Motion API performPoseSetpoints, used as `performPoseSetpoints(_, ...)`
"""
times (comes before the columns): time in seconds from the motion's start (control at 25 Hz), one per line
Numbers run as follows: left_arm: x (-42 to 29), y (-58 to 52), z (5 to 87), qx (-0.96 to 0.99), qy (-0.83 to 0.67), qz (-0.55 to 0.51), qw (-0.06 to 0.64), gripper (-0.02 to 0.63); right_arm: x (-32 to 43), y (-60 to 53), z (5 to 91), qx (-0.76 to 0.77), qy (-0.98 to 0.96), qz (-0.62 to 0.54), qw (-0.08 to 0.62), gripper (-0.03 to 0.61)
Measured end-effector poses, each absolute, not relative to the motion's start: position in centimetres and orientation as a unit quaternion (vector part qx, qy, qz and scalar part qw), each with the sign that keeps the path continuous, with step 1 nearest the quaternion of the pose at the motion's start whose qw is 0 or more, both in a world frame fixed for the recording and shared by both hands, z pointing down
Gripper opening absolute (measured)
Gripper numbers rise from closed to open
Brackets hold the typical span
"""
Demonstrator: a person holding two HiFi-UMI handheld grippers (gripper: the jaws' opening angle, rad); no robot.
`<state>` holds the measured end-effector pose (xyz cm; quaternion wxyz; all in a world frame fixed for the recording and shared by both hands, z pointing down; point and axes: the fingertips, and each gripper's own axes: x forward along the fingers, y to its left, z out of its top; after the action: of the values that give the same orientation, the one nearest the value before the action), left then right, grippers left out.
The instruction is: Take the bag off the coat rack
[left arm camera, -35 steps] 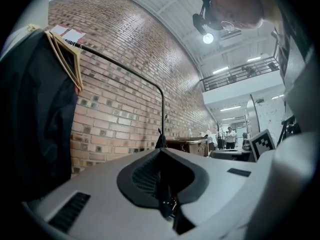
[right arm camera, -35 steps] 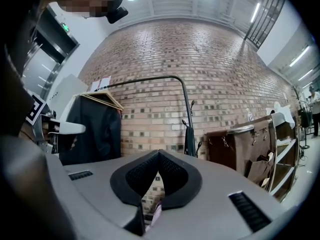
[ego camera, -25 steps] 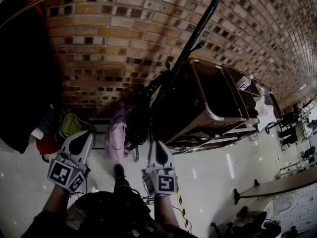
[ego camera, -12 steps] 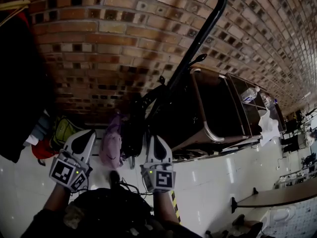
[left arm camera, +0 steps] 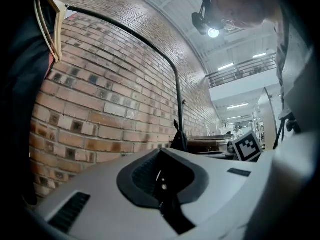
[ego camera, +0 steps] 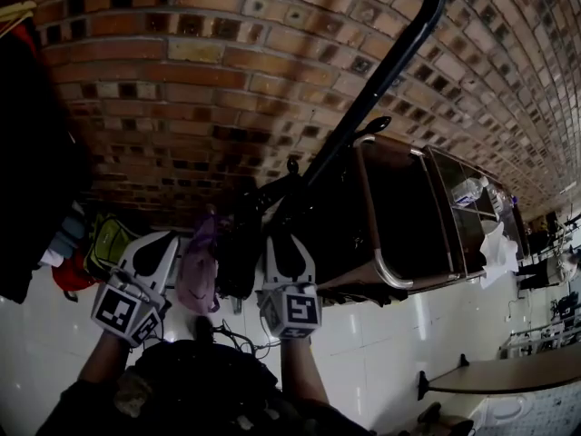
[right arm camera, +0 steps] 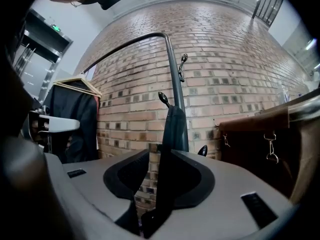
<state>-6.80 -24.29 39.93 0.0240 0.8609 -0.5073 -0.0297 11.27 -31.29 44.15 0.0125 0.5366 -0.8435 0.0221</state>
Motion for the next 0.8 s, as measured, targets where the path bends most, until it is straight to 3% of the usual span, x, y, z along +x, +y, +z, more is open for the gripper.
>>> performPoseSetpoints(0.44,-6.0,-28.4,41.0,0.858,-0.512,-0.019,0.032,0.031,10.8,-37.3,45.2,0.523,-0.851,0.038,0.022,0.184)
performPoseSetpoints(0.72,-5.7,-29.3,41.6,0.855,-0.516,-0.013,0.038,0.031,9.0,-38.7,45.5,0.502,-0.864,0.038,0.020,0.182)
performPoseSetpoints(0.8,-5.8,-29.5,41.6,0.854,-0.519,-0.013,0.040,0.031,9.3,-38.9,45.1,0.508,-0.860,0.037,0.012,0.150)
